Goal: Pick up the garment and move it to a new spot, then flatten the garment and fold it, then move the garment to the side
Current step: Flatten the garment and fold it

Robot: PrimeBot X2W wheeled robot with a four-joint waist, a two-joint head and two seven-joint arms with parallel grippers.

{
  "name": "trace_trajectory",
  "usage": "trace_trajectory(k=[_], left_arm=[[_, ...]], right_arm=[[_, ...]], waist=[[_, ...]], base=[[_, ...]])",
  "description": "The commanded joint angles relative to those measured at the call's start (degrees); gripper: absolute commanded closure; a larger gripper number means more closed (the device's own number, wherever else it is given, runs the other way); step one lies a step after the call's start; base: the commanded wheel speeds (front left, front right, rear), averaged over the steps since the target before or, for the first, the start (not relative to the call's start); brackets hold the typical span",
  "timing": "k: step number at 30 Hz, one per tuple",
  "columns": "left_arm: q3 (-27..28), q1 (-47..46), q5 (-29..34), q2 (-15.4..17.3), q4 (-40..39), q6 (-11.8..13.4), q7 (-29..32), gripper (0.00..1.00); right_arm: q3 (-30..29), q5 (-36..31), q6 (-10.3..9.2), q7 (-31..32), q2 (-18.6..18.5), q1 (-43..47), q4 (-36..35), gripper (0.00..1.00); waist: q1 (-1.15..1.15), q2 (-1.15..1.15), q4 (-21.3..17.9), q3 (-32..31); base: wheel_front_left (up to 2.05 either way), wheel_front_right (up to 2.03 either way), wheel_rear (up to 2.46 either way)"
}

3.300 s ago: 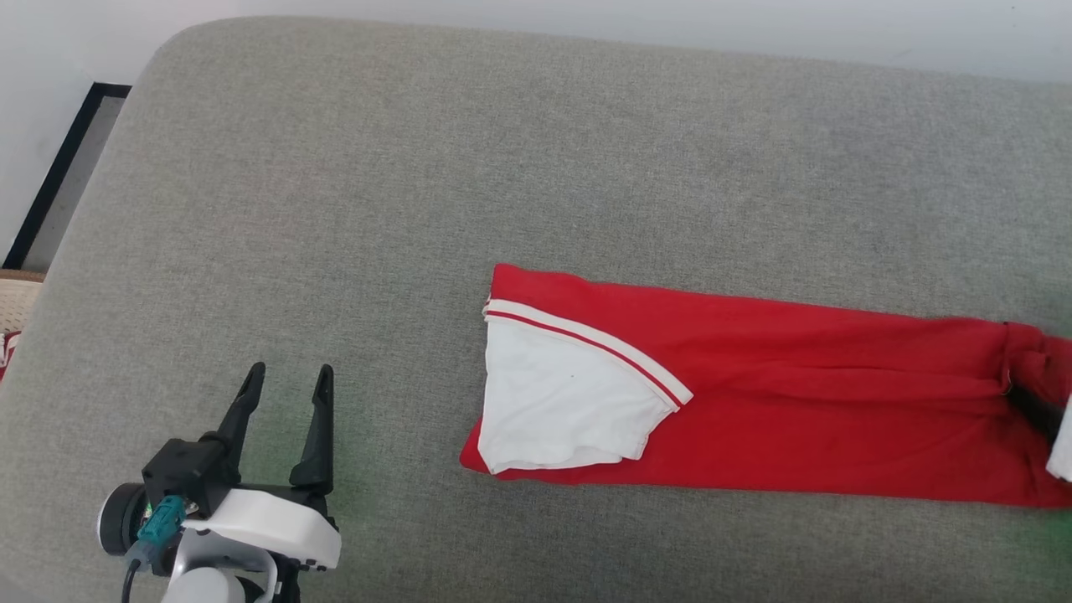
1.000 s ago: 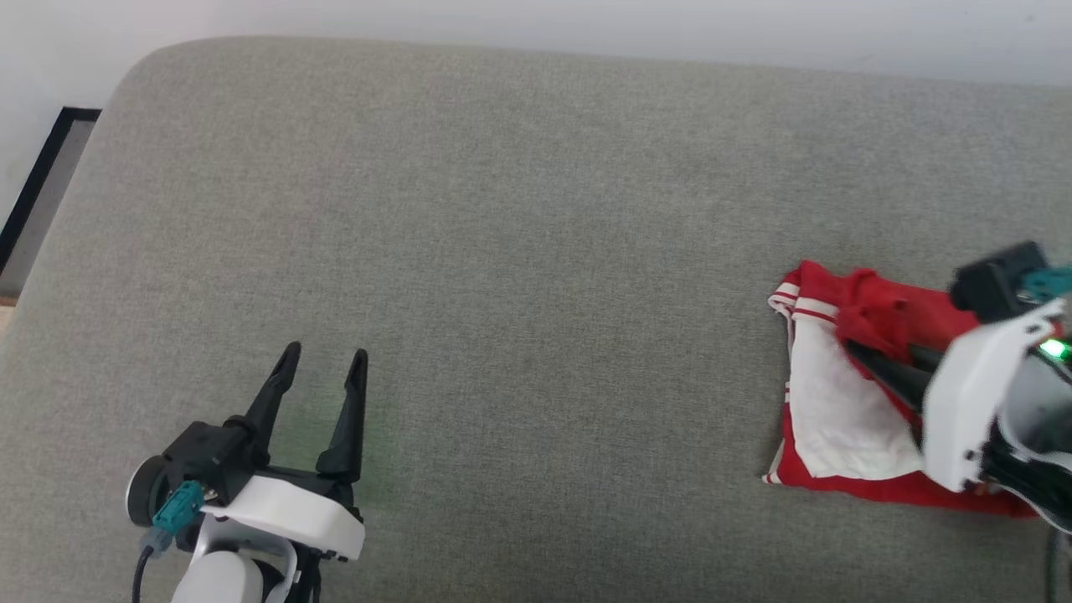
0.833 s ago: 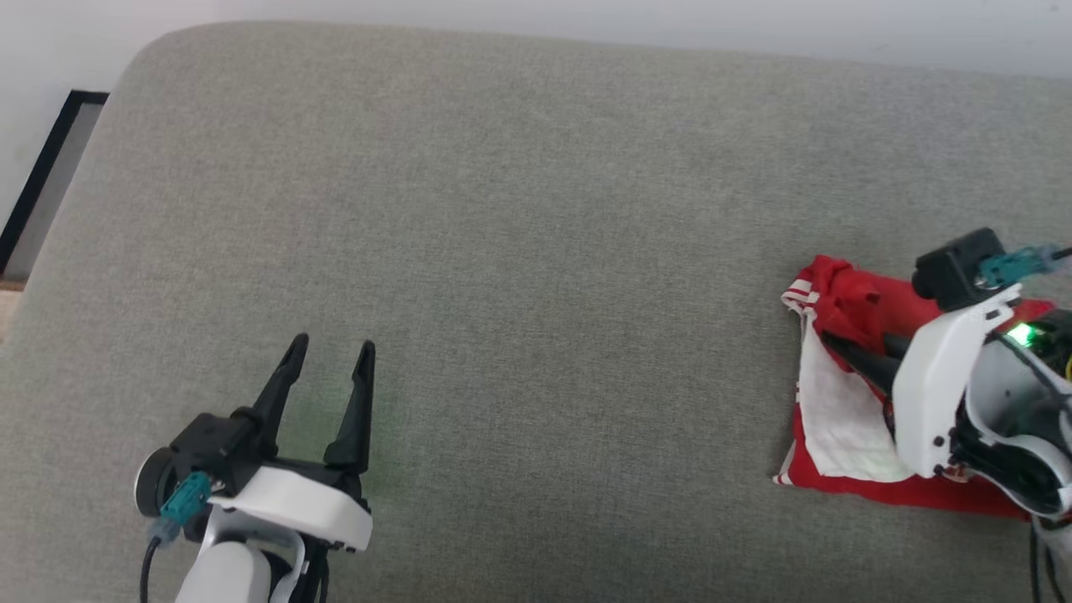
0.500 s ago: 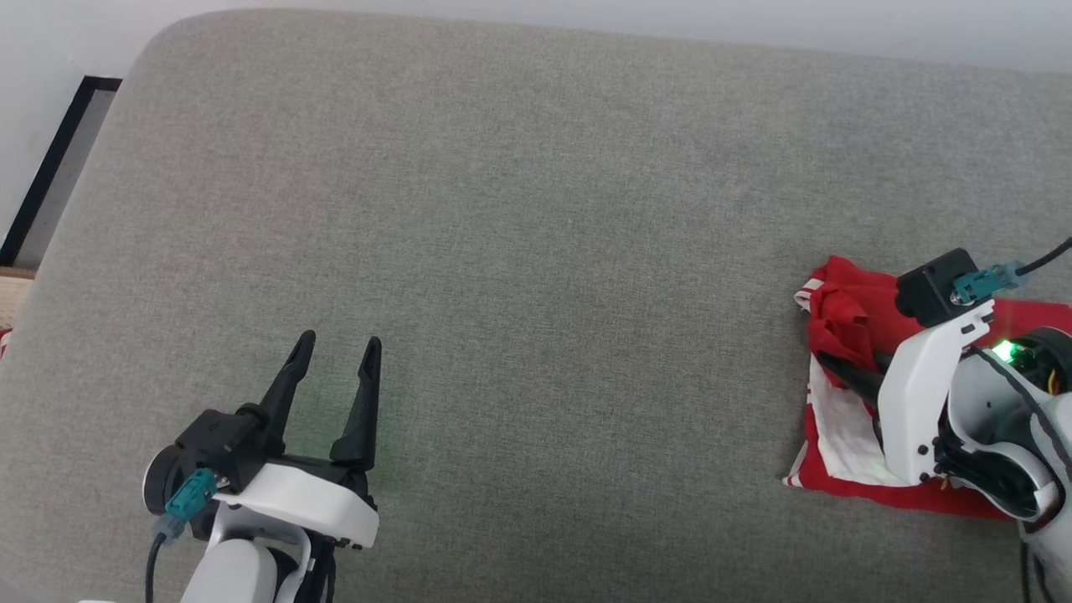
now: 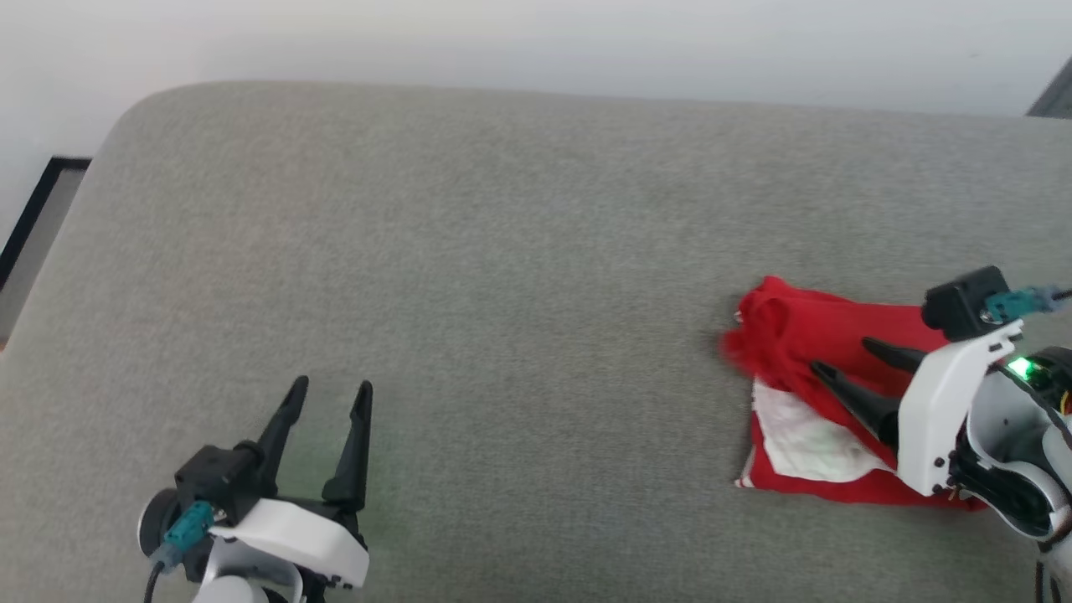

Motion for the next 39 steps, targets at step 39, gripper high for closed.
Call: trace_trajectory(k=[39], left_arm=[[6.9,12.3,0.4,-1.9,-4.8,0.1,-0.3,0.0]], right_arm=[[-24.3,-19.9,-0.02,-39.7,12.7,20.8,2.5,0.0]], waist=[[0.0,0.0,-7.0,-9.4]], base=[[0.0,0.0,0.0]])
